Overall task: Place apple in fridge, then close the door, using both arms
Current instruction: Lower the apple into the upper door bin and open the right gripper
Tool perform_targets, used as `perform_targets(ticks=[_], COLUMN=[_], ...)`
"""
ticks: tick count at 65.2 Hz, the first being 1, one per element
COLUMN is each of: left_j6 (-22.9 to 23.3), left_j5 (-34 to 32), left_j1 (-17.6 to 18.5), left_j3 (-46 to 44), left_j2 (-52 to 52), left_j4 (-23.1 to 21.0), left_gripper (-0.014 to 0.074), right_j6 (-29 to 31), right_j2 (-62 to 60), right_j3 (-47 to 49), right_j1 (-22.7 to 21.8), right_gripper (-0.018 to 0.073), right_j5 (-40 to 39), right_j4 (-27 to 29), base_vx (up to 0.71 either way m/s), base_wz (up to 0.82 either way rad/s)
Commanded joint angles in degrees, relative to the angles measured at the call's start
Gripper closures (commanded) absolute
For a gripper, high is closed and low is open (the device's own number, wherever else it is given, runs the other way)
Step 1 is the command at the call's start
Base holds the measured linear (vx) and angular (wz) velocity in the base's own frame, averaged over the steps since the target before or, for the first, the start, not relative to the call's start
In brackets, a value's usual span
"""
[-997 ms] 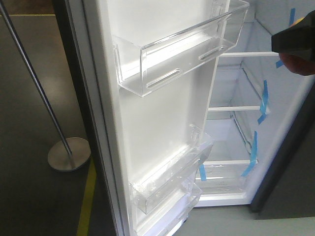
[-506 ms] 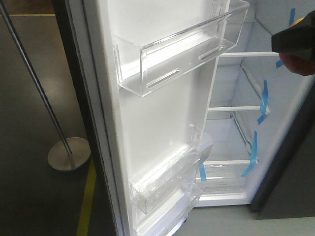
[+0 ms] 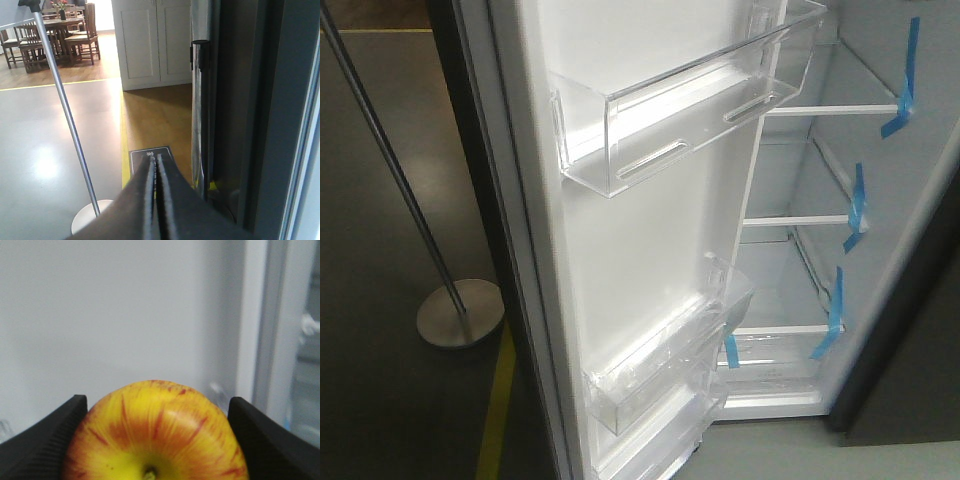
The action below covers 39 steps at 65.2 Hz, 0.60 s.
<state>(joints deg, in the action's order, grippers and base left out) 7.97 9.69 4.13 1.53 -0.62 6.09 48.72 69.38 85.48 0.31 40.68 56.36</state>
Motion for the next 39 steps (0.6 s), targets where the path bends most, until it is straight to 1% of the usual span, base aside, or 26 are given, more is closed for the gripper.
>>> perform_targets(ticks=[1, 3, 5, 10, 23, 31, 39], left_j6=[0.4, 0.4, 0.4, 0.4, 0.4, 0.4, 0.4], left_j5=[-4.1, -4.1, -4.1, -4.1, -4.1, -4.1, -4.1], left_j1=[0.0, 0.0, 0.0, 0.0, 0.0, 0.0, 0.0], left_j3=[0.9, 0.9, 0.9, 0.9, 0.9, 0.9, 0.9], left_j2=[-0.9, -0.9, -0.9, -0.9, -0.9, -0.9, -0.9], left_j4=[-0.1, -0.1, -0.1, -0.1, -0.1, -0.1, -0.1], left_gripper=[0.0604, 0.0604, 0.0604, 0.0604, 0.0604, 0.0604, 0.0604], right_j6=[14.3, 17.7, 20.4, 23.5, 23.9, 23.9, 23.9], right_j2=[3.4, 5.4, 7.6, 11.9, 22.1, 26.0, 27.8], right_j3=[5.0, 6.4, 7.4, 10.2, 16.1, 17.4, 17.8], right_j1=[-0.2, -0.2, -0.2, -0.2, -0.2, -0.2, -0.2], right_gripper=[0.0381, 0.0381, 0.0381, 0.0379, 0.0366, 0.0342, 0.0267], right_j5=[-2.7, -2.0, -1.6, -0.3, 8.4, 9.6, 9.6], right_j4=[18.7, 22.7, 25.3, 29.2, 29.8, 29.8, 29.9], base_vx=[0.00, 0.00, 0.00, 0.00, 0.00, 0.00, 0.00], base_wz=[0.00, 0.00, 0.00, 0.00, 0.00, 0.00, 0.00])
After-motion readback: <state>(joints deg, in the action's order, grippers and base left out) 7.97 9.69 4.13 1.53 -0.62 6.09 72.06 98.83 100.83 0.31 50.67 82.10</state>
